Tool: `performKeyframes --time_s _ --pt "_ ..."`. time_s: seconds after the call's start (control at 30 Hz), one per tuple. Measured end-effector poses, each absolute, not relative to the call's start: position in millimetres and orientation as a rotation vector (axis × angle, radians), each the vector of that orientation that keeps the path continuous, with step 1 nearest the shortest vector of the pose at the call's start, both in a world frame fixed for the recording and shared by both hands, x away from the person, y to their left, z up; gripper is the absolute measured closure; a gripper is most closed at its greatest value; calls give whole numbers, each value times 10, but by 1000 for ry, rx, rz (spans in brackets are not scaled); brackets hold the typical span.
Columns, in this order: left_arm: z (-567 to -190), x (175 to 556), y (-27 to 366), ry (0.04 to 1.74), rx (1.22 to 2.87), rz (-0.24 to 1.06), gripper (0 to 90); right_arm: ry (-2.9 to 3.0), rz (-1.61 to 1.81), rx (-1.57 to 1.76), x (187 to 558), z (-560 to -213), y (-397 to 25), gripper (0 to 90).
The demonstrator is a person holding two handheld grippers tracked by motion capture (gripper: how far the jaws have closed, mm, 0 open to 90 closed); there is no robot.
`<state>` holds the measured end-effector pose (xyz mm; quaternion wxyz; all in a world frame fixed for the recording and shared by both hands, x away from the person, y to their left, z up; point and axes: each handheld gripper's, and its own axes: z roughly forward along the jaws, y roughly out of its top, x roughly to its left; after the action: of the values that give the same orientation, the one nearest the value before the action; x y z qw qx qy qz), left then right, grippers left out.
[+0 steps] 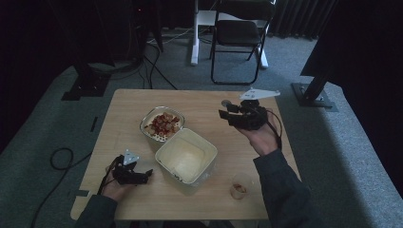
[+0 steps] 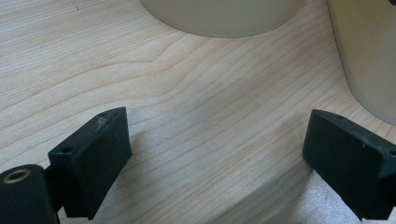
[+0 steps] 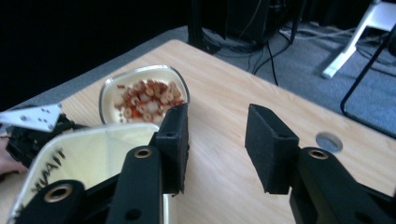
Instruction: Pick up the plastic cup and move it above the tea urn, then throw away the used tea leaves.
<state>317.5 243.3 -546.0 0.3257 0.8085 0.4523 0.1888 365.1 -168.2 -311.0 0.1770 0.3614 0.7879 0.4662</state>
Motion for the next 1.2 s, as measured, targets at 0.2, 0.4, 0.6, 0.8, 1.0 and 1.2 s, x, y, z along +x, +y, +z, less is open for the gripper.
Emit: performKeyframes --time_s 0.2,0.4,0.6,0.8,1.0,1.2 --pt "-5460 3176 2434 1185 2119 496 79 2233 1317 1079 3619 -3408 -1857 572" --pt "-5462 3175 2432 1186 2117 496 79 2245 1261 1115 3596 -3661 -1992 565" --pt "-5462 3176 2432 1185 2116 496 79 2256 1202 1138 3501 -3909 -2141 557" --pt "-5462 3176 2432 1185 2117 496 79 2270 1206 1184 3392 -4148 -2265 522" --pt "-5460 3176 2432 1187 2118 496 79 2315 1184 1187 3189 -4332 -2371 504" --pt "-5461 3176 2432 1186 2118 496 79 2330 1166 1195 3041 -4438 -2455 524"
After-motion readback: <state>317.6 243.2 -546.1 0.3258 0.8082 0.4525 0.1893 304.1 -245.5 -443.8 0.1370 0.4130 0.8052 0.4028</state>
